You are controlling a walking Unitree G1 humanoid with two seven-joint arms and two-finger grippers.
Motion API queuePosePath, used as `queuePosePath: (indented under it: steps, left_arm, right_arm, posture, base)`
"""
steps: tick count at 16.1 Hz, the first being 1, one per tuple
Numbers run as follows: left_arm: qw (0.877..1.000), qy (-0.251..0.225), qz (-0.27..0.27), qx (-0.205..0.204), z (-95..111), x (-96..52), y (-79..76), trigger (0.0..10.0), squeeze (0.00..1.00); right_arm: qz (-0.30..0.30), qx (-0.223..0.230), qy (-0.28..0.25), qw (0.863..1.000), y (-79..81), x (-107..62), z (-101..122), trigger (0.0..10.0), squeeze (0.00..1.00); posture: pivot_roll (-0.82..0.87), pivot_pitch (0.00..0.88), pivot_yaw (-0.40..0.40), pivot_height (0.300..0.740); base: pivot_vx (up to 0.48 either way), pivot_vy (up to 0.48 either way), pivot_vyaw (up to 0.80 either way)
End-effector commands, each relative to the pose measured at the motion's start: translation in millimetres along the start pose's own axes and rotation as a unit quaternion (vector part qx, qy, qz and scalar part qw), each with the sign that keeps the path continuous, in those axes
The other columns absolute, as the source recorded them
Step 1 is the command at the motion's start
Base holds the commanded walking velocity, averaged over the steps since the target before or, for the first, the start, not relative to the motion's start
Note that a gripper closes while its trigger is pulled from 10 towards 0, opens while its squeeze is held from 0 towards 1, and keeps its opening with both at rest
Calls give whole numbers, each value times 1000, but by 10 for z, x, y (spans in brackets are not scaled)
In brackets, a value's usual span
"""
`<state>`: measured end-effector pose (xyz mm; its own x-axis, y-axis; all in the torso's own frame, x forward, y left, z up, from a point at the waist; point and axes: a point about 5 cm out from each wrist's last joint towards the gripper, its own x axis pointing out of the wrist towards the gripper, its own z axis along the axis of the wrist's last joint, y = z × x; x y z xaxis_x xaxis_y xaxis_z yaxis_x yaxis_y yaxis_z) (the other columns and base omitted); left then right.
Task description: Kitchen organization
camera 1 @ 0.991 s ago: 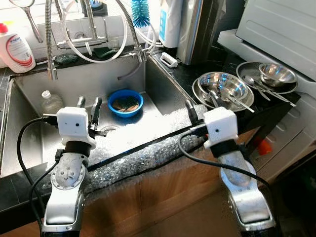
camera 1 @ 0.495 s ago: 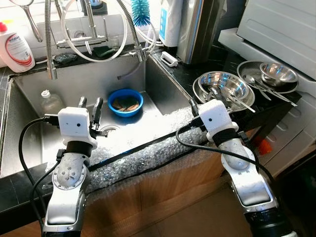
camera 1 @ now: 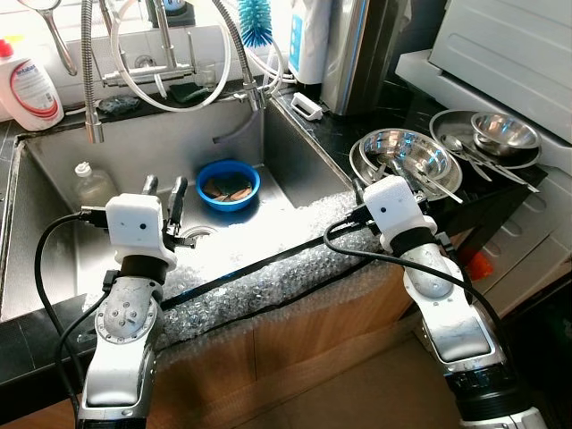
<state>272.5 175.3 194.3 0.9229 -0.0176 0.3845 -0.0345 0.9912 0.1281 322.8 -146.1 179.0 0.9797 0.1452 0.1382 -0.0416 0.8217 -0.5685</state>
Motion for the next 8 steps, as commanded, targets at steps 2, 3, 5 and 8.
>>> queuePosePath:
  steps: [2, 3, 5, 8]
  left_arm:
    - [1000, -3, -5, -4, 11, 0, -11, 10000, 0]
    - [1000, -3, -3, -5, 12, 3, -10, 10000, 0]
    - [1000, -3, -1, -5, 10, 3, -8, 10000, 0]
    - [1000, -3, 1, -6, 10, 7, -6, 10000, 0]
  right_arm:
    - [-4, -6, 1, 1000, -48, 40, 13, 3373, 0]
    - [-6, -6, -1, 1000, -61, 60, 18, 4275, 0]
    - [-6, -7, 1, 1000, -66, 69, 18, 10000, 0]
    - [-10, -10, 2, 1000, -92, 82, 4, 10000, 0]
  posture:
    - [9, 58, -28, 740]
    - [9, 62, -28, 740]
    - [9, 65, -29, 740]
    - [9, 67, -29, 740]
  base:
    - [0, 0, 0]
    - [0, 0, 0]
    - [0, 0, 0]
    - [0, 0, 0]
